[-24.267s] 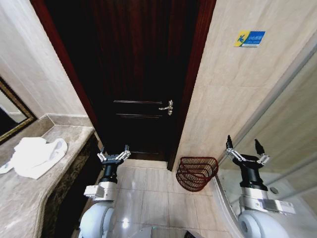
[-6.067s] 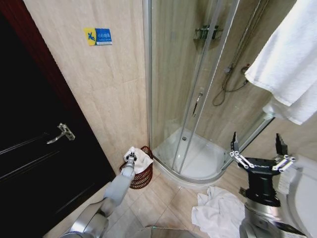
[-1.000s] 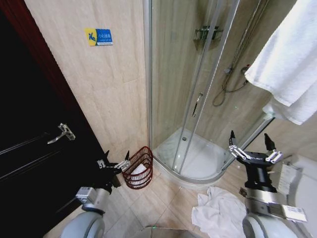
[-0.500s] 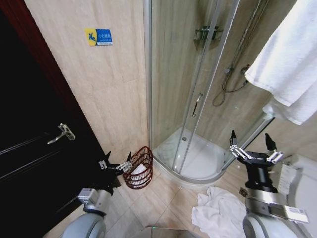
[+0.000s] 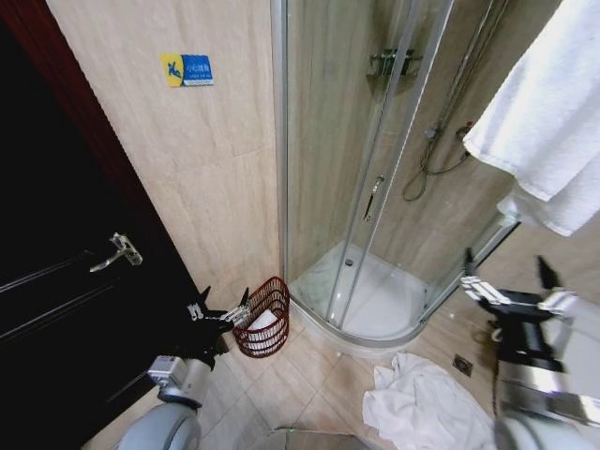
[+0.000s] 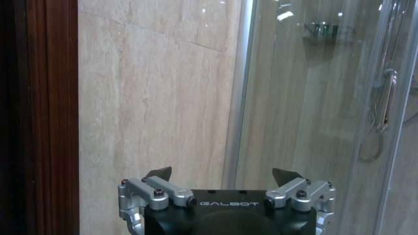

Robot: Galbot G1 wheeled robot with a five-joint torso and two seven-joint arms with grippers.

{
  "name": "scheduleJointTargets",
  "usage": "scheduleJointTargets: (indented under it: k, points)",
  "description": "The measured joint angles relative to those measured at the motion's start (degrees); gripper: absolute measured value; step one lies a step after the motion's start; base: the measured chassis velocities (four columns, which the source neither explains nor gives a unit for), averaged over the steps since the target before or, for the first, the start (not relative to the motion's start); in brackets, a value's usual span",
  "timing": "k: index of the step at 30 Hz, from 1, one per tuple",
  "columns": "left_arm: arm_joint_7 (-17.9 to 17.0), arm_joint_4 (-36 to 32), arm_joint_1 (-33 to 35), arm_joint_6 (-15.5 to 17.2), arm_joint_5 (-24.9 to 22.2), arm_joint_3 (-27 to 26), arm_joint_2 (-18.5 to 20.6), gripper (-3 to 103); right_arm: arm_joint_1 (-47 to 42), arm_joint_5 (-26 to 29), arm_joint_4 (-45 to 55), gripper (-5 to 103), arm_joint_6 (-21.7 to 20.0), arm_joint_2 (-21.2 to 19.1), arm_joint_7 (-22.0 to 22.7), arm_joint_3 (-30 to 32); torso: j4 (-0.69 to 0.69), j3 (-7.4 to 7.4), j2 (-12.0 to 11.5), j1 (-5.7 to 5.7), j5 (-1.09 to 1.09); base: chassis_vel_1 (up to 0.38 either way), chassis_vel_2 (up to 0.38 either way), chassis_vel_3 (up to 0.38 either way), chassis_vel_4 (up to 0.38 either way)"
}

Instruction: Discard the used towel into the hamper.

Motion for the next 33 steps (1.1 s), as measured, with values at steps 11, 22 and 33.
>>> scheduleJointTargets:
  k: [11, 22, 33]
  points:
    - [0.00, 0.05, -0.02, -0.01, 0.00, -0.02, 0.00, 100, -1.58, 4.57, 0.00, 100, 0.94, -0.27, -0.76, 6.89, 0.01, 0.00, 0.00, 0.00, 0.00, 0.000, 0.000, 0.000, 0.000]
    - [-0.03, 0.09, -0.02, -0.03, -0.01, -0.03, 0.01, 100, 0.06, 1.61, 0.00, 100, 0.02, 0.15, -0.86, 2.71, 0.01, 0.00, 0.00, 0.00, -0.01, -0.041, -0.036, 0.043, 0.038]
    - [-0.03, 0.09, -0.03, -0.04, -0.01, -0.03, 0.00, 100, 0.65, -1.26, 0.00, 100, -0.01, 0.52, -0.63, -1.86, 0.02, 0.01, 0.01, 0.00, 0.03, -0.189, -0.207, 0.206, 0.192]
